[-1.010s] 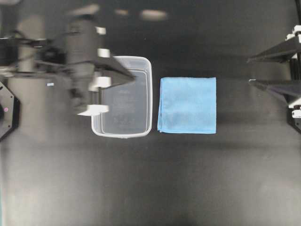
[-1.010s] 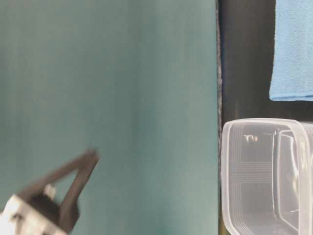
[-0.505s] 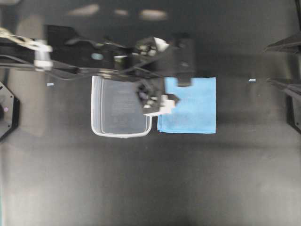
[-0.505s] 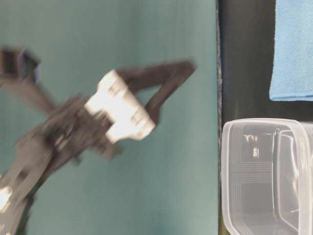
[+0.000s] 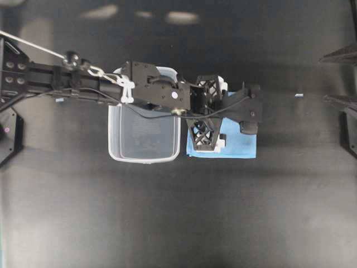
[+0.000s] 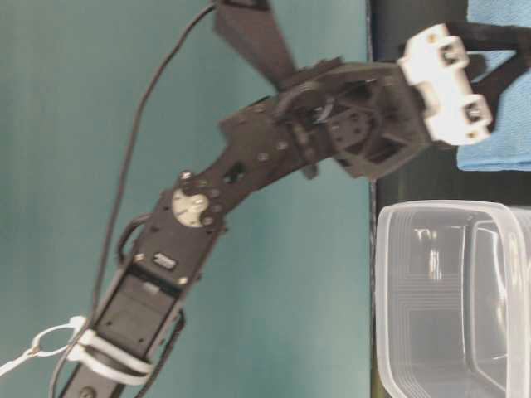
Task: Place the blue towel into the container with the left arm.
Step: 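Lower the left gripper onto the blue towel and pinch its center, then lift the towel and carry it left over the clear container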
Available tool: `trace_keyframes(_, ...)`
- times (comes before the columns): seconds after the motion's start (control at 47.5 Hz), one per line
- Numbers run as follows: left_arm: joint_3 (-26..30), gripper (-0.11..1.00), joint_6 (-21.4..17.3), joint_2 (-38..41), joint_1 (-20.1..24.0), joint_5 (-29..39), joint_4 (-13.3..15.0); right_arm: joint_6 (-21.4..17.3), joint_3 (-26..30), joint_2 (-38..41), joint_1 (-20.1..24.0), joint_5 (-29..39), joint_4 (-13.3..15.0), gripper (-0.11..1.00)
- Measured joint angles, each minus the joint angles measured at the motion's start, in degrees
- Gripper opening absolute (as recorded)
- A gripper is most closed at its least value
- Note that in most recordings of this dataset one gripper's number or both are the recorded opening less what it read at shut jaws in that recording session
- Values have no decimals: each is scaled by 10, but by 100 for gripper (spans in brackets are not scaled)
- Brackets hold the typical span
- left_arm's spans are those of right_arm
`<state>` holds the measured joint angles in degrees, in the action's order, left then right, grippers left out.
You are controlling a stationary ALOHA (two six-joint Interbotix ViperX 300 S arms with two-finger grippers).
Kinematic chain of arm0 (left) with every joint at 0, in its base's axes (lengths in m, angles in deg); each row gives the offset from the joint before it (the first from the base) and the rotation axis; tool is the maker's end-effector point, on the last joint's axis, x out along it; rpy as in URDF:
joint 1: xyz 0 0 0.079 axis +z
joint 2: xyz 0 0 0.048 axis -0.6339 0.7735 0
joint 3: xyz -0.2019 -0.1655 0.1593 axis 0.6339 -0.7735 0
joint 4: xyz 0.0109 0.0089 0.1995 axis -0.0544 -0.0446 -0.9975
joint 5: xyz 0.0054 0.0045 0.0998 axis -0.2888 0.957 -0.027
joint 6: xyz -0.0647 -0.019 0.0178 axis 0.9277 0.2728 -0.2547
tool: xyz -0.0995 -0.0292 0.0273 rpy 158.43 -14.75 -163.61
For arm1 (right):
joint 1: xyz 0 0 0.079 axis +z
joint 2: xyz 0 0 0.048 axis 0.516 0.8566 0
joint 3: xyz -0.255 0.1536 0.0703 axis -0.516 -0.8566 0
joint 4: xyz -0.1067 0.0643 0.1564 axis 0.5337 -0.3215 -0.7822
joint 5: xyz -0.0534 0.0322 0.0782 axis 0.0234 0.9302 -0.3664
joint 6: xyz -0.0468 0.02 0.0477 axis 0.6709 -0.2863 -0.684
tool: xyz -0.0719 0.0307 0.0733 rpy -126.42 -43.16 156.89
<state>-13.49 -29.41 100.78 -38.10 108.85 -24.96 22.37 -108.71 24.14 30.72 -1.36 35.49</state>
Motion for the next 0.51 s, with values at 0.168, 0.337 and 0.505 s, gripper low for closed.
trace_keyframes(0.168, 0, 88, 3, 10, 0, 1, 0, 0, 0, 0, 0, 0, 0, 74)
trace_keyframes(0.337, -4, 60, 2, 11, -2, 9, 0, 0, 0, -1, 0, 0, 1, 74)
trace_keyframes(0.505, -2, 14, -2, 8, -4, 18, 0, 1, 0, -3, 0, 0, 0, 74)
